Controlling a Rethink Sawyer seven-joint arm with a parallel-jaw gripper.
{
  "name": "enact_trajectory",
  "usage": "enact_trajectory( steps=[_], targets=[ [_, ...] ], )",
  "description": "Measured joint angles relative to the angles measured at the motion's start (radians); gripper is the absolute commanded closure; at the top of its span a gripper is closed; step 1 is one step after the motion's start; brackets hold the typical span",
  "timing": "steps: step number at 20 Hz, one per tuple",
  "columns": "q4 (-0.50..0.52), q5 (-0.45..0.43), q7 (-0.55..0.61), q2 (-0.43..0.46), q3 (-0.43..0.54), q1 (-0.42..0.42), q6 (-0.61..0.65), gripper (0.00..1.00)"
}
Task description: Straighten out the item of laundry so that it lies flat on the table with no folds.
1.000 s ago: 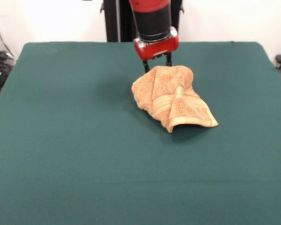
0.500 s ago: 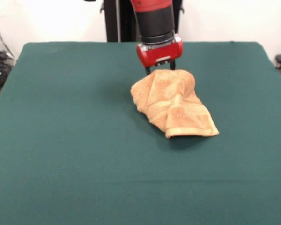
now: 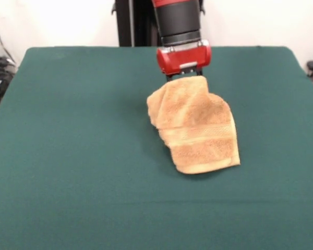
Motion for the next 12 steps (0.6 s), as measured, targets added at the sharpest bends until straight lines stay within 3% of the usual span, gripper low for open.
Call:
enact_trajectory(
  steps=[12],
  targets=[
    [0.022, 0.044, 0.000, -0.026, -0.007, -0.003, -0.151, 0.00]
  ],
)
